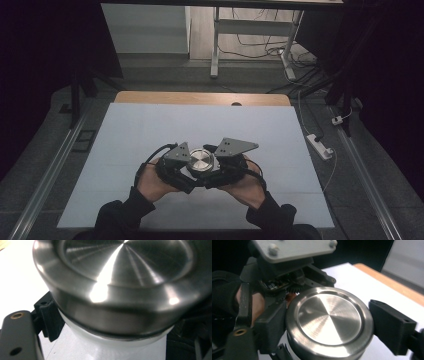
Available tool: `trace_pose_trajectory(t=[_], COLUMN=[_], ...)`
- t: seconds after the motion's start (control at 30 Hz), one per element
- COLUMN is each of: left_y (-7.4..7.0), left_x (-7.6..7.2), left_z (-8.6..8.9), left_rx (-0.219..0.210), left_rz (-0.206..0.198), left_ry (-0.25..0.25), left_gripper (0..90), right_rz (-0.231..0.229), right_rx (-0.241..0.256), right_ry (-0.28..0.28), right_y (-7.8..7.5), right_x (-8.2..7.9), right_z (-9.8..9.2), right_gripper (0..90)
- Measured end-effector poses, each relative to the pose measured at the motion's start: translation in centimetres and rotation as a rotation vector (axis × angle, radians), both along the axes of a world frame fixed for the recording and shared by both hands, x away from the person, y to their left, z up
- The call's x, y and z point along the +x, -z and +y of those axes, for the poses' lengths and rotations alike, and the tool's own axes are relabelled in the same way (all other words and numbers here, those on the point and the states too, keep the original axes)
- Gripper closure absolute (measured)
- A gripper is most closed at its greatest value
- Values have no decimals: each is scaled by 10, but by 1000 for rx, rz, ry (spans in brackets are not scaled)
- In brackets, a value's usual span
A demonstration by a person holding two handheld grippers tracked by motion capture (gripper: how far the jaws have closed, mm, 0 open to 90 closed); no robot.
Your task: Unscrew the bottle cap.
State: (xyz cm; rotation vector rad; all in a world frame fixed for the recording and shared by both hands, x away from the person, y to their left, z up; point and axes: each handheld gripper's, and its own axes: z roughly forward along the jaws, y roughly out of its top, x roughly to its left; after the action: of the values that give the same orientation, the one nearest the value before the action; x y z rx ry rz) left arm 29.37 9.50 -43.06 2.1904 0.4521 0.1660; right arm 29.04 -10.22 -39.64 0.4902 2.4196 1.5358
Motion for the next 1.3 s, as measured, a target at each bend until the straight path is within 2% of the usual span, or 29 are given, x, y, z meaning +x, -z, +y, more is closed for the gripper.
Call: trace_pose_trajectory(t=[0.07,0.1,0.2,0.23,0.27,0.3,0.37,0.4,0.57,0.7,0.73,0.77,0.8,0.87,0.93,1.03,1.13,1.17,1.2,1.3], left_y=[0,0,-1,-1,-1,-1,0,1,2,3,4,4,4,5,5,5,6,6,7,10], left_x=[0,1,1,0,0,0,0,-1,-2,-3,-4,-5,-5,-6,-5,-2,1,3,4,7], left_z=[1,3,6,7,7,7,8,8,8,8,8,7,6,5,5,7,11,12,13,14], left_rx=[7,-3,-37,-47,-51,-61,-69,-69,-62,-85,-90,-83,-72,-66,-66,-59,-54,-50,-46,-25], left_rz=[-1,5,22,26,28,35,41,41,47,56,56,53,53,45,42,37,34,35,34,31], left_ry=[28,60,170,205,228,261,298,314,409,485,499,512,519,505,487,433,373,356,337,280], left_gripper=[156,156,156,156,156,156,156,156,156,156,156,156,156,156,156,156,156,156,156,156], right_rz=[0,-1,45,74,74,87,98,98,73,62,55,57,57,66,54,56,50,56,56,52], right_rx=[6,15,23,47,47,55,75,75,73,96,103,155,155,189,185,193,154,146,146,137], right_ry=[-11,-30,-144,-240,-240,-266,-352,-352,-444,-529,-550,-592,-592,-604,-585,-551,-481,-434,-434,-381], right_y=[0,-2,-4,-4,-4,-4,-2,-2,-1,1,1,1,1,-2,-3,-4,-2,0,0,0], right_x=[0,0,5,9,9,10,12,12,10,9,9,9,9,11,12,15,17,19,19,22], right_z=[0,-1,-7,-12,-12,-13,-15,-15,-15,-16,-16,-19,-19,-23,-26,-29,-28,-28,-28,-31], right_gripper=[198,198,199,200,200,200,200,200,200,200,200,200,200,200,200,200,200,200,200,200])
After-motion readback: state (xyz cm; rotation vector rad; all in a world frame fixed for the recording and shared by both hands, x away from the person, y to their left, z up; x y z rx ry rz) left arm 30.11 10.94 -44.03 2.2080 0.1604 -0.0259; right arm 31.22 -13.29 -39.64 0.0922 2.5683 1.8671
